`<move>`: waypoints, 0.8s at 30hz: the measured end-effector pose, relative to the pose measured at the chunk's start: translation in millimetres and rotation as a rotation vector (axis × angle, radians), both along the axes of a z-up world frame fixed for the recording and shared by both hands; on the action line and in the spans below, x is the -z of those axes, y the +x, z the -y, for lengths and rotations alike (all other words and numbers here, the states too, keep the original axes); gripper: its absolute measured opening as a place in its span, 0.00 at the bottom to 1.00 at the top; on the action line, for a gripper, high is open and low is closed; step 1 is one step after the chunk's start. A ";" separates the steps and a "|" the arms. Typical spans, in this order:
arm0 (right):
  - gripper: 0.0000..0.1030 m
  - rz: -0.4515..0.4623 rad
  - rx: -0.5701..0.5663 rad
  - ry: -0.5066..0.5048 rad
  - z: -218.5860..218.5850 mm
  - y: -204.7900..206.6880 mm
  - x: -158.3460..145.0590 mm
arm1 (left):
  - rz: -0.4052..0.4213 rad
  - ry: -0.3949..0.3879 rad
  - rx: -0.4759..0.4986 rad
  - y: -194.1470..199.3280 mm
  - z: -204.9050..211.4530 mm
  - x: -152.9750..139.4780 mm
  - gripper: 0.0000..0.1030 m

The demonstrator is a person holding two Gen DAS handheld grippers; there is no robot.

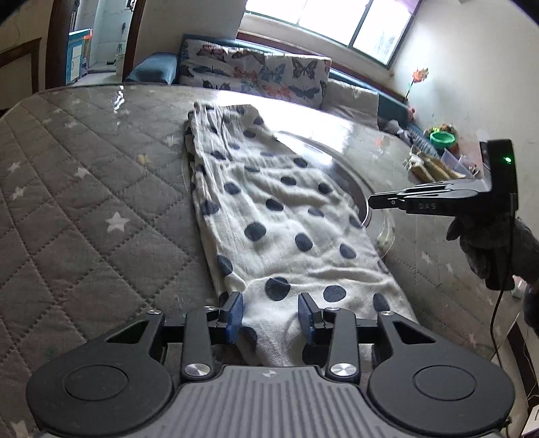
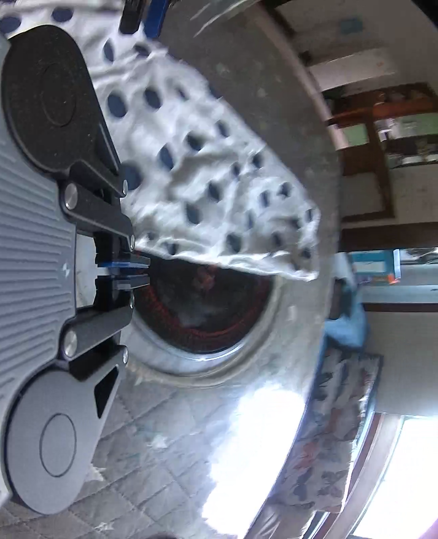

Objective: Fold clothes
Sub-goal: 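Close the right tool on the end of the polka-dot trouser strip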

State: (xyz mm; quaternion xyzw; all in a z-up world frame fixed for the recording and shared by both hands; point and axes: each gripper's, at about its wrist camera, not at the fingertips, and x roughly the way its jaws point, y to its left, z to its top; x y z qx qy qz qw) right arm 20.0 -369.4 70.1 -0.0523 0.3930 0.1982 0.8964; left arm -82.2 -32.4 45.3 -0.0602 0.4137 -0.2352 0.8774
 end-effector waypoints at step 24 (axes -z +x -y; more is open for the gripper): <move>0.16 0.014 -0.405 -0.067 -95.0 -89.8 0.8 | 0.071 0.027 0.071 -21.2 10.7 -8.3 0.39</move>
